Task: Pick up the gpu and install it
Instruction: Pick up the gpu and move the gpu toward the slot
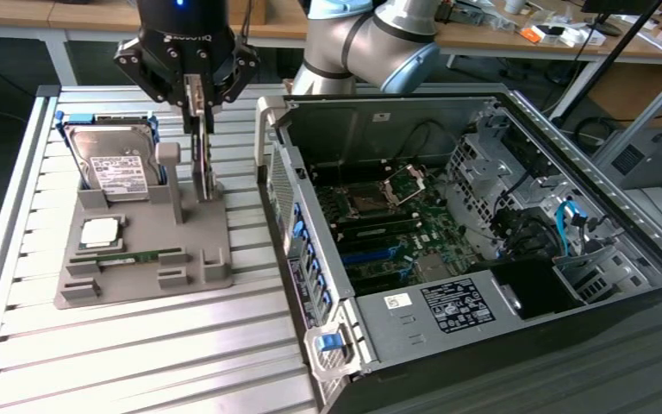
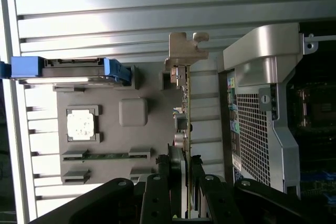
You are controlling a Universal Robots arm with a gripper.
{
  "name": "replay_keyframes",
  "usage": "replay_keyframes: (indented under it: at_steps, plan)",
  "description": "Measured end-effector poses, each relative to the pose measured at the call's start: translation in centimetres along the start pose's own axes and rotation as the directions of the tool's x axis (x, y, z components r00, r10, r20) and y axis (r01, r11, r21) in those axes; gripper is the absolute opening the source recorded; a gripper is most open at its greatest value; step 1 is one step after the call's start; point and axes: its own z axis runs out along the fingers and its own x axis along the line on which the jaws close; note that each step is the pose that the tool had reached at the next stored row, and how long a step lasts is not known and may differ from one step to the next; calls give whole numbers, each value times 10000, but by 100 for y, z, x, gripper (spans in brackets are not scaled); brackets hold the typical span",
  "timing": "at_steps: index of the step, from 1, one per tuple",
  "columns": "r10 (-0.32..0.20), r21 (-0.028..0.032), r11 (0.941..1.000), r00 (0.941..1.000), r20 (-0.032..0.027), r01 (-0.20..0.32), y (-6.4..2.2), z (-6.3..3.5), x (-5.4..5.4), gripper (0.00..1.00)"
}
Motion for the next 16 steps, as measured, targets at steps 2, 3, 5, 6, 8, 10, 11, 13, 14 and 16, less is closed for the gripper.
replay_keyframes:
  at_steps: [2, 3, 5, 6, 8, 10, 11, 13, 14, 16]
  plan:
    - [0, 0, 10000, 10000, 0, 0, 0, -7, 0, 27]
    - [0, 0, 10000, 10000, -1, 0, 0, -11, 0, 27]
    - [1, -2, 10000, 10000, 0, -1, 1, -19, 0, 27]
    - [0, -3, 10000, 10000, 0, 0, 1, -26, -1, 27]
    - [0, -3, 10000, 10000, 0, 0, 1, -35, -1, 27]
    - [0, -5, 10000, 10000, 0, 0, 2, -49, -1, 27]
    - [0, -4, 10000, 10000, -1, 0, 2, -53, -1, 27]
    - [0, -6, 10000, 10000, 0, 0, 2, -59, -2, 27]
    - [0, -6, 10000, 10000, -1, 0, 2, -65, -2, 27]
    - [1, -8, 10000, 10000, -1, -1, 3, -73, -2, 27]
